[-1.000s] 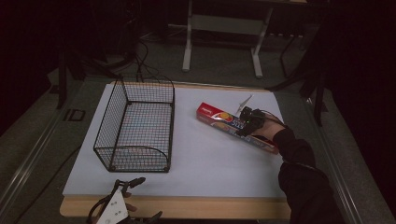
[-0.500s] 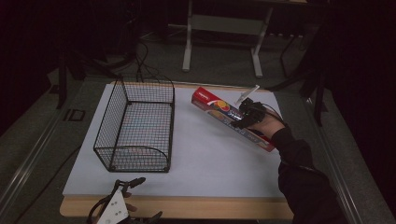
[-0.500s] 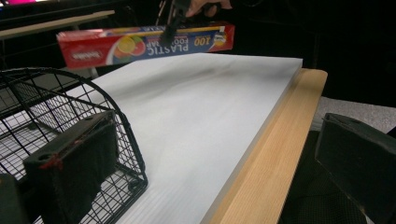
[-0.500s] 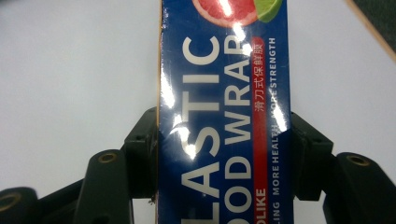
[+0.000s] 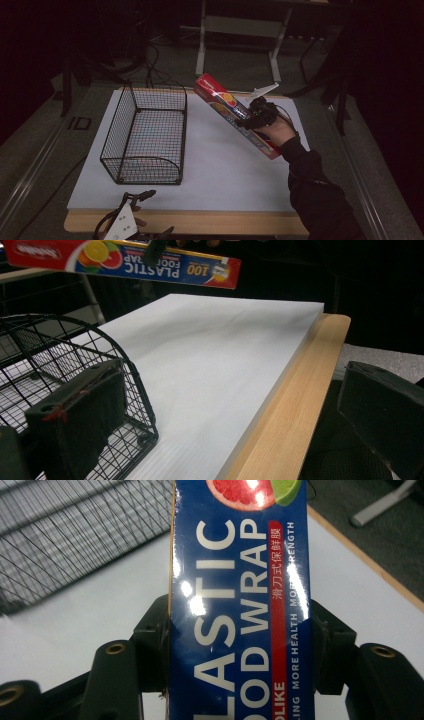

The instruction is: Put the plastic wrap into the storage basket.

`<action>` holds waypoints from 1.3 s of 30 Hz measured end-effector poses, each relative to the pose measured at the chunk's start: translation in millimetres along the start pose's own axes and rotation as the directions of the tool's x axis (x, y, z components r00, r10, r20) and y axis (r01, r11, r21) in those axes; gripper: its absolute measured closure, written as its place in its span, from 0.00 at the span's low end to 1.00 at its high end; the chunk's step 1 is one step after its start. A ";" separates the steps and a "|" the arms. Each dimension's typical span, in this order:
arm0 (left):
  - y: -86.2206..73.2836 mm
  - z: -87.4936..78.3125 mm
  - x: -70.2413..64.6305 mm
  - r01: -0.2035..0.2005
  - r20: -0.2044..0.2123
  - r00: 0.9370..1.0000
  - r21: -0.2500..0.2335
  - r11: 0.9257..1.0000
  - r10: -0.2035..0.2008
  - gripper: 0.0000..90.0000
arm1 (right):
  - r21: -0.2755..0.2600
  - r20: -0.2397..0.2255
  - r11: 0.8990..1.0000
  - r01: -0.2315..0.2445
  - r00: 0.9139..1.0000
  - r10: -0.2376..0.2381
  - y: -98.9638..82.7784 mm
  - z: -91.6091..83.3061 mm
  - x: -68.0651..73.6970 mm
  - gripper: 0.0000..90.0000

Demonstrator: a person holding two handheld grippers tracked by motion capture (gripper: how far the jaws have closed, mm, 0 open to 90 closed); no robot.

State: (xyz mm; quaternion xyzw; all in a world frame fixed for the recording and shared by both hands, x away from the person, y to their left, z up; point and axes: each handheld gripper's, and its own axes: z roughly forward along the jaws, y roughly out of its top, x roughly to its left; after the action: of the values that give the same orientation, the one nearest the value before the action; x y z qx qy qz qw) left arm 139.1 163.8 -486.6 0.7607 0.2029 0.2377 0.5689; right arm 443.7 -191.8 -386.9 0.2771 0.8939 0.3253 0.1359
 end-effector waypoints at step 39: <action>0.5 -3.3 -0.2 -0.004 0.008 1.000 -0.016 1.000 0.004 0.00 | -0.350 -0.055 0.937 0.001 0.998 -0.022 124.9 7.9 93.5 0.45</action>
State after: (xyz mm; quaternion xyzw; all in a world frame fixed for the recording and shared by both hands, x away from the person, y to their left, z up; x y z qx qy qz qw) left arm 137.0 166.1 -485.3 0.7574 0.1974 0.2375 0.5753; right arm 422.2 -54.0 -316.7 0.2337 0.8269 0.4862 0.1589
